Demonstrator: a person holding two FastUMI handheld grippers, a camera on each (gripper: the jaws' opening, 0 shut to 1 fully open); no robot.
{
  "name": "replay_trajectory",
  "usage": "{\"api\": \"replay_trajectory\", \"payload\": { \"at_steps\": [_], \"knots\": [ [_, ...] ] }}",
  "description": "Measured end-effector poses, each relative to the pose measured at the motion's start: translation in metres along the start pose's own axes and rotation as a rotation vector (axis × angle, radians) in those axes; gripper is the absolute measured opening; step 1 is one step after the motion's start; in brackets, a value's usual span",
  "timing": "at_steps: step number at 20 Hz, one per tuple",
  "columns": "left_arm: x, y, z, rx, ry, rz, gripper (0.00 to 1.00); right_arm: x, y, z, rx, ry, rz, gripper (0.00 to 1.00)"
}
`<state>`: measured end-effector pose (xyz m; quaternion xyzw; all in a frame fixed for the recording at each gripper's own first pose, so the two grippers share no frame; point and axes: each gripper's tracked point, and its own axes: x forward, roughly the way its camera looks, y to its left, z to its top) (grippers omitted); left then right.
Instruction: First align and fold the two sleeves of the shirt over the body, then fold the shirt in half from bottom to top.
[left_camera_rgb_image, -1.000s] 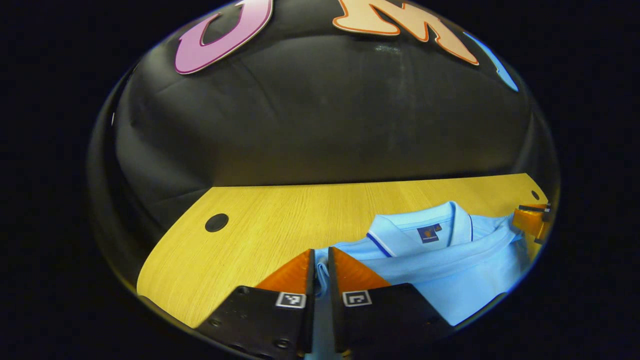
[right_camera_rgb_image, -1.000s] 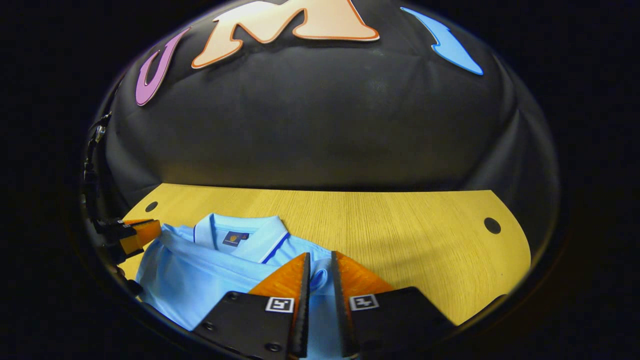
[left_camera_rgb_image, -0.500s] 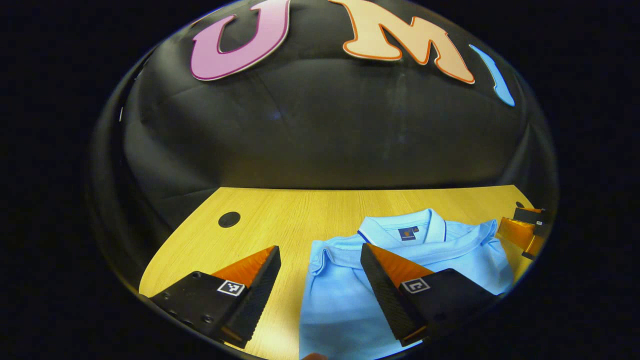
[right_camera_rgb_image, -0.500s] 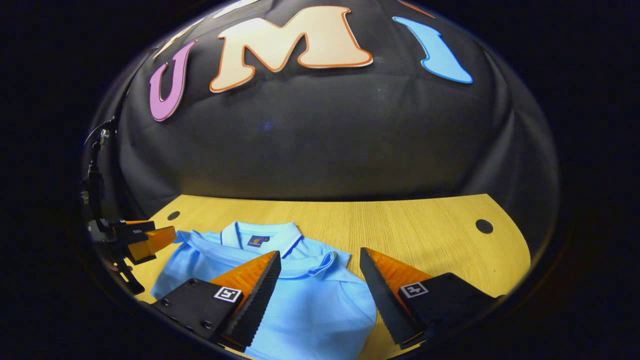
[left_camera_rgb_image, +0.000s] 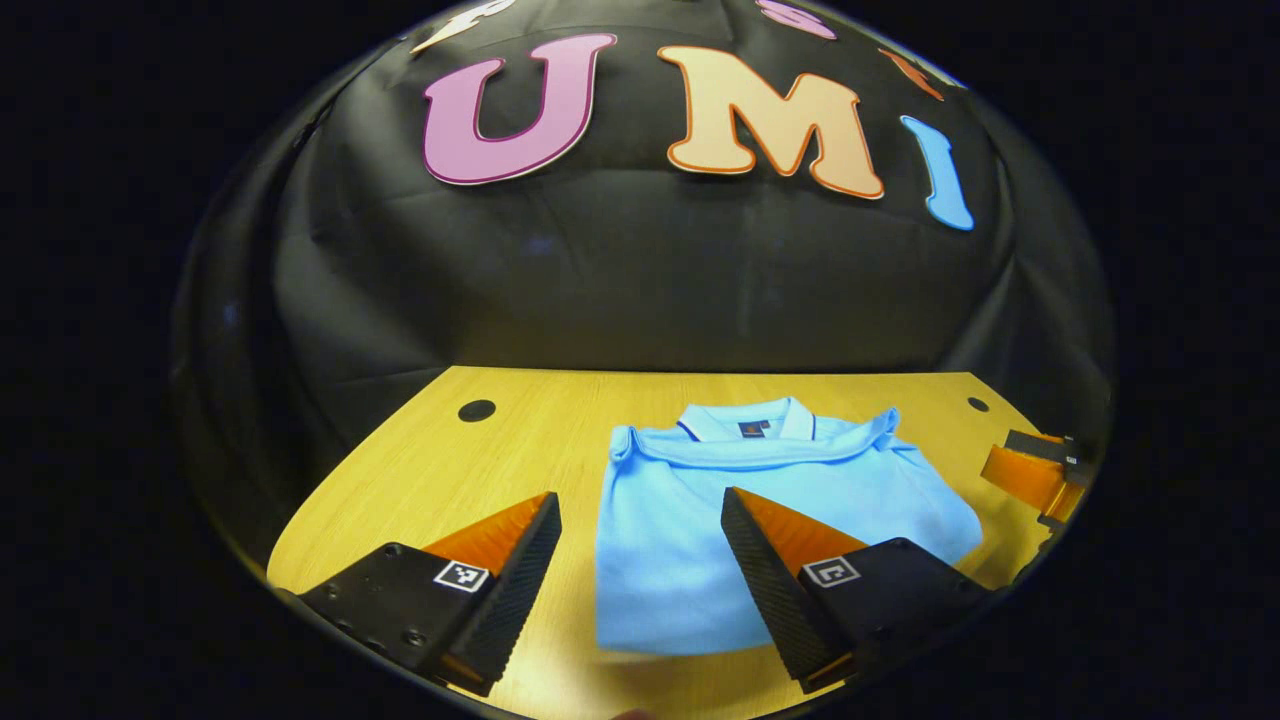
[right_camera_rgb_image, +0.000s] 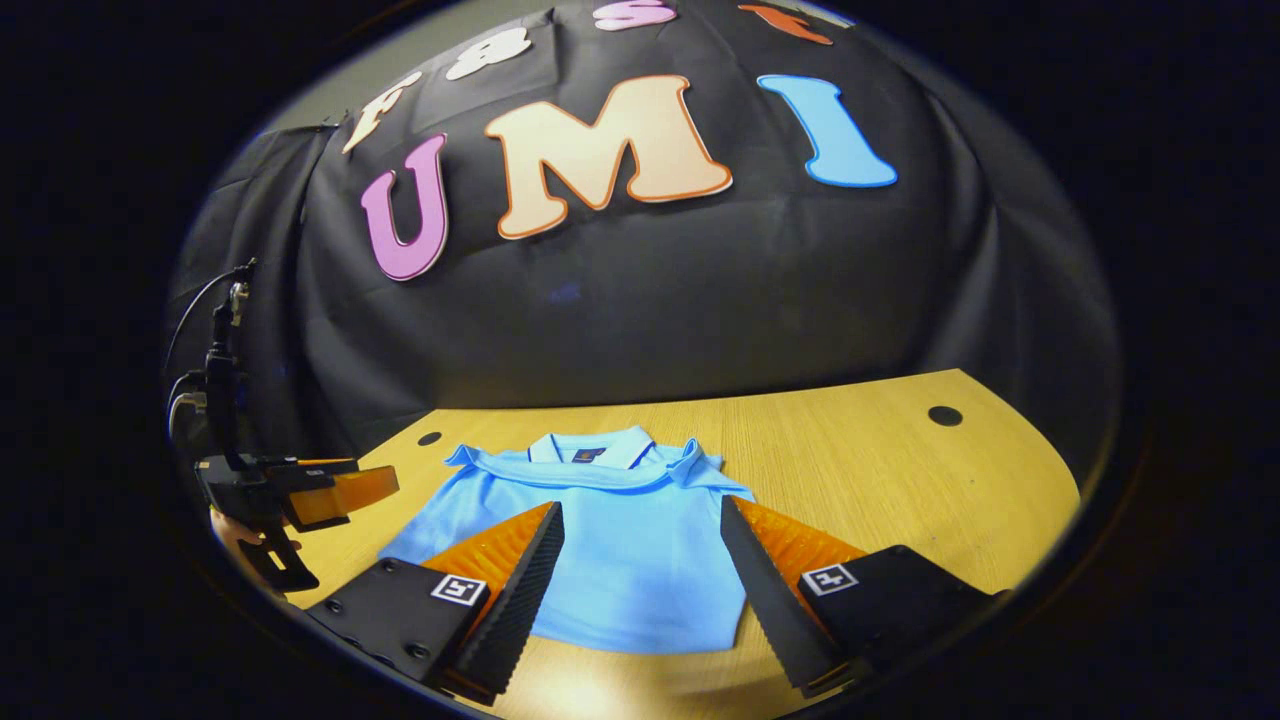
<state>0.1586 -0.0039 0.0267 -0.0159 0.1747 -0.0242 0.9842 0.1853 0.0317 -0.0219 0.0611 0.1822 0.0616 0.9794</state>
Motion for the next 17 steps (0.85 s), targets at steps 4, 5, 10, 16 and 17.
{"api": "replay_trajectory", "payload": {
  "at_steps": [4,5,10,16,17],
  "knots": [
    [-0.04,-0.015,-0.021,-0.065,0.01,-0.043,0.97,-0.04,-0.004,0.002,-0.028,-0.072,-0.02,0.95],
    [-0.051,-0.018,-0.024,-0.067,0.004,-0.055,0.98,-0.048,-0.005,0.0,-0.035,-0.091,-0.025,0.98],
    [-0.088,-0.016,-0.05,-0.009,0.003,-0.062,0.97,-0.092,-0.012,-0.018,-0.054,-0.121,-0.06,0.98],
    [-0.111,-0.001,-0.084,-0.041,0.045,-0.031,0.98,-0.124,-0.025,-0.031,0.046,-0.126,-0.072,0.98],
    [-0.111,0.004,-0.088,-0.038,0.055,-0.016,0.98,-0.126,-0.031,-0.03,0.045,-0.132,-0.086,0.98]
  ]
}}
